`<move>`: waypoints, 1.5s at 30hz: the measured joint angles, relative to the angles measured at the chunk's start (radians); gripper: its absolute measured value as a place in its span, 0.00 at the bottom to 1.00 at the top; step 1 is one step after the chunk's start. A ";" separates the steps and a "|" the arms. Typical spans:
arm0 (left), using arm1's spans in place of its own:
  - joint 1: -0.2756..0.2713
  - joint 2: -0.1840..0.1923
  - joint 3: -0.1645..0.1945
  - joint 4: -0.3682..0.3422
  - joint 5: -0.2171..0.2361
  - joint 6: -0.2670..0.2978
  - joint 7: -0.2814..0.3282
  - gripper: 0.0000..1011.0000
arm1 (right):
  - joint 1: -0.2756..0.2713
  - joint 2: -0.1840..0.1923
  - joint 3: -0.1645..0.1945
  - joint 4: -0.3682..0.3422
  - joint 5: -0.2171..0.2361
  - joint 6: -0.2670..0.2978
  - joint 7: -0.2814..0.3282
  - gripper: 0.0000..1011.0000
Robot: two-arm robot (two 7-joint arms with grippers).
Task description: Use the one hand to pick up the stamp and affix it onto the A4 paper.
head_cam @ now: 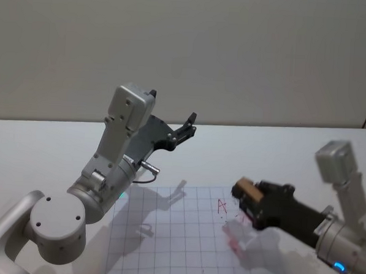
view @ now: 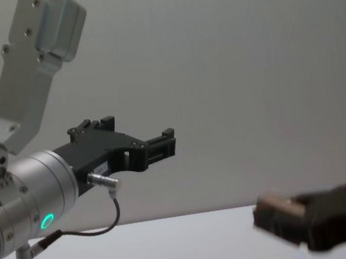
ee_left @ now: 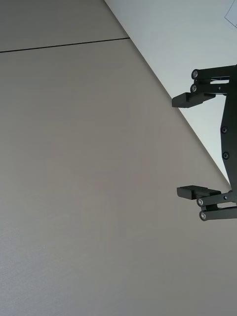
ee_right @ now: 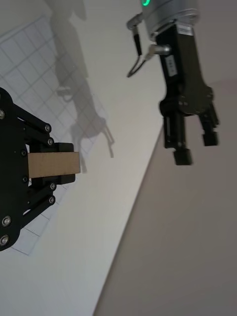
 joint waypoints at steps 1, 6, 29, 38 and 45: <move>0.000 0.000 0.000 0.000 0.000 0.000 0.000 0.99 | 0.000 0.001 0.002 -0.005 0.004 -0.003 -0.005 0.22; 0.000 0.000 0.000 0.000 0.000 0.000 0.000 0.99 | -0.001 0.012 0.022 -0.032 0.038 -0.020 -0.055 0.22; 0.000 0.000 0.000 0.000 0.000 0.000 0.000 0.99 | -0.119 0.149 0.135 -0.112 0.093 0.037 -0.324 0.22; 0.000 0.000 0.000 0.000 0.000 0.000 0.000 0.99 | -0.169 0.188 0.161 -0.115 0.107 0.108 -0.373 0.22; 0.000 0.000 0.000 0.000 0.000 0.000 0.000 0.99 | -0.188 0.203 0.170 -0.113 0.110 0.144 -0.381 0.22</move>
